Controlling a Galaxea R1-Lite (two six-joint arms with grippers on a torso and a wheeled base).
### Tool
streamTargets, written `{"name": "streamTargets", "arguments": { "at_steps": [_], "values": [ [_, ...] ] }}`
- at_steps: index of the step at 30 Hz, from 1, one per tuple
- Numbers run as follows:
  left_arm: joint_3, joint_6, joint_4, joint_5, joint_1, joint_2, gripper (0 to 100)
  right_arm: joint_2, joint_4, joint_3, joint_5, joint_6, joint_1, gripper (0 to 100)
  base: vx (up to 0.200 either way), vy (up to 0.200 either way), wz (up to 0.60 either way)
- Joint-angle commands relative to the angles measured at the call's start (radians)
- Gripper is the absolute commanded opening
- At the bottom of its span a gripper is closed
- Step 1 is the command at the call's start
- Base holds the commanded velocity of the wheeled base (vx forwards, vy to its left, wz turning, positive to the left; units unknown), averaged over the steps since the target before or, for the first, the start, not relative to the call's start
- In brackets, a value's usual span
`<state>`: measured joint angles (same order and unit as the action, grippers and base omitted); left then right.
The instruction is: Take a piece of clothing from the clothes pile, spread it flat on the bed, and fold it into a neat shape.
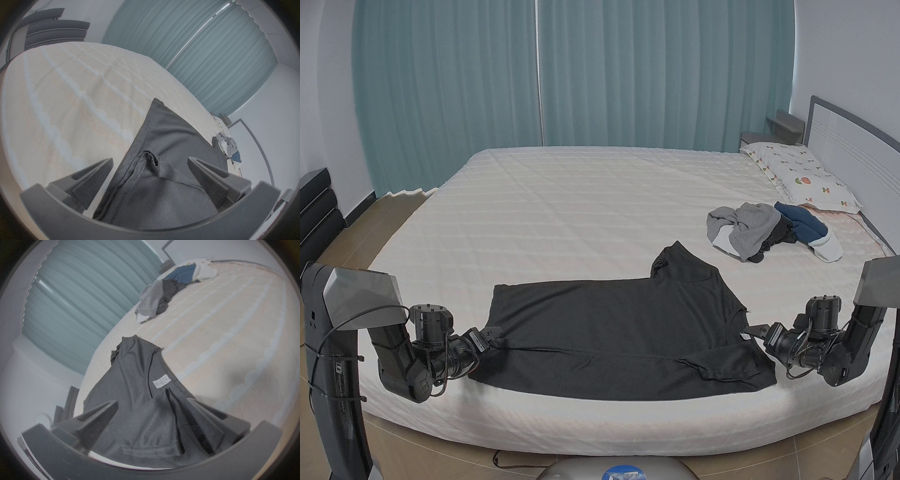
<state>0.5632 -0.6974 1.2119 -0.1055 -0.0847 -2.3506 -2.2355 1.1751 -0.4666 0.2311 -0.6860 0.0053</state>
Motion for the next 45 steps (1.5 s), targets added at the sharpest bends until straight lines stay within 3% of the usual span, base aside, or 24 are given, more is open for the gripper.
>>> {"name": "streamTargets", "arguments": {
  "at_steps": [1, 5, 9, 12, 18, 24, 31, 40, 45],
  "values": [
    [-0.008, -0.025, 0.003, -0.002, 0.002, 0.016, 100, 0.047, 0.024, 0.019, 0.002, -0.093, -0.019, 100, 0.000, 0.000, 0.00],
    [-0.023, -0.053, 0.005, -0.002, 0.008, 0.047, 100, 0.083, 0.047, 0.063, 0.008, -0.119, -0.027, 100, 0.000, 0.000, 0.00],
    [-0.039, -0.168, 0.012, -0.002, 0.033, 0.113, 100, 0.117, 0.052, 0.144, 0.010, -0.136, -0.025, 100, 0.000, 0.000, 0.00],
    [-0.040, -0.240, 0.005, -0.008, 0.034, 0.139, 100, 0.126, 0.069, 0.198, 0.011, -0.210, -0.018, 100, 0.000, 0.000, 0.00],
    [-0.057, -0.244, 0.009, -0.013, 0.028, 0.133, 100, 0.086, 0.239, 0.276, 0.057, -0.334, -0.019, 100, 0.000, 0.000, 0.00],
    [-0.059, -0.241, -0.002, -0.019, 0.029, 0.129, 100, 0.014, 0.391, 0.339, 0.086, -0.343, -0.042, 100, 0.133, 0.000, 0.00],
    [-0.082, -0.243, -0.012, -0.020, -0.017, 0.146, 100, 0.001, 0.394, 0.350, 0.140, -0.346, -0.045, 100, 0.143, 0.000, 0.00],
    [-0.134, -0.241, -0.018, -0.019, -0.081, 0.192, 100, -0.018, 0.394, 0.362, 0.145, -0.345, -0.036, 100, 0.000, 0.000, 0.00],
    [-0.144, -0.241, -0.104, -0.020, -0.101, 0.298, 100, -0.026, 0.394, 0.362, 0.145, -0.337, -0.034, 100, 0.000, 0.000, 0.00]
  ]
}}
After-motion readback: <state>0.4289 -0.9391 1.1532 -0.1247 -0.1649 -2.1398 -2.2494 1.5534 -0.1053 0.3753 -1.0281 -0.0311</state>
